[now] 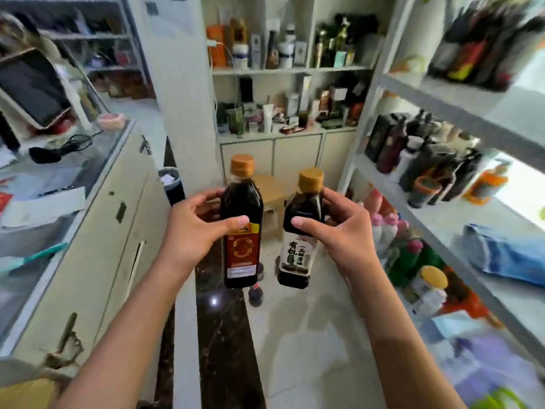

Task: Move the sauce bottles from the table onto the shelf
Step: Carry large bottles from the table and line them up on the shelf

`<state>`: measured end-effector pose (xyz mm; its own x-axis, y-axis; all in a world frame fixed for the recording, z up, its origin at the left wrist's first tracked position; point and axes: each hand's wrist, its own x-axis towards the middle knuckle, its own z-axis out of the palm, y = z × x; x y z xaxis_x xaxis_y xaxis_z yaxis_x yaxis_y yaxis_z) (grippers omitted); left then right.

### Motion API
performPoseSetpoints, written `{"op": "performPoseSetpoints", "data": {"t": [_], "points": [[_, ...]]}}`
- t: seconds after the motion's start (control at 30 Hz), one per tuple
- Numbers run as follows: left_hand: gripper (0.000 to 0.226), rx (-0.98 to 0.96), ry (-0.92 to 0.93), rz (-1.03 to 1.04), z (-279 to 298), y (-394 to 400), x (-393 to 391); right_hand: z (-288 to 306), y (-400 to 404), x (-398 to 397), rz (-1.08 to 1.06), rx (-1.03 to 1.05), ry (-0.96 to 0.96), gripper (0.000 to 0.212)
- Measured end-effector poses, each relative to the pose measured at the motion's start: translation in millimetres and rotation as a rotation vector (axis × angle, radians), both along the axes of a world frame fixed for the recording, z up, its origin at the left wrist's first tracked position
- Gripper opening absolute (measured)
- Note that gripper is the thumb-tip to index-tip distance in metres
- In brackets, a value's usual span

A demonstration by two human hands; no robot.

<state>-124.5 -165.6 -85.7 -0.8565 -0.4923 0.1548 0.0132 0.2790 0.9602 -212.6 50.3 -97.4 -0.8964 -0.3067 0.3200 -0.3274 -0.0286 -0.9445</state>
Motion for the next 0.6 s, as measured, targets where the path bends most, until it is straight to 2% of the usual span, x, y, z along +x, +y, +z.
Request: {"op": "performPoseSetpoints", "data": {"t": [0.2, 0.33, 0.4, 0.47, 0.6], "points": [[0.066, 0.032, 0.064, -0.102, 21.2, 70.1, -92.3, 16.8, 83.7, -62.0, -0.198, -0.017, 0.0, 0.059], [0.057, 0.04, 0.085, -0.213, 30.8, 107.0, -153.6, 35.4, 121.5, -98.4, -0.292, -0.022, 0.023, 0.066], [0.058, 0.064, 0.11, -0.269, 34.4, 122.9, -183.4, 45.3, 133.0, -116.7, -0.344, -0.01, 0.044, 0.064], [0.06, 0.09, 0.136, -0.331, 38.1, 137.7, -215.9, 52.8, 143.9, -138.0, -0.396, 0.009, 0.071, 0.053], [0.053, 0.139, 0.199, -0.417, 45.8, 155.1, -283.4, 73.1, 156.8, -180.5, -0.472, 0.058, 0.128, 0.044]]}}
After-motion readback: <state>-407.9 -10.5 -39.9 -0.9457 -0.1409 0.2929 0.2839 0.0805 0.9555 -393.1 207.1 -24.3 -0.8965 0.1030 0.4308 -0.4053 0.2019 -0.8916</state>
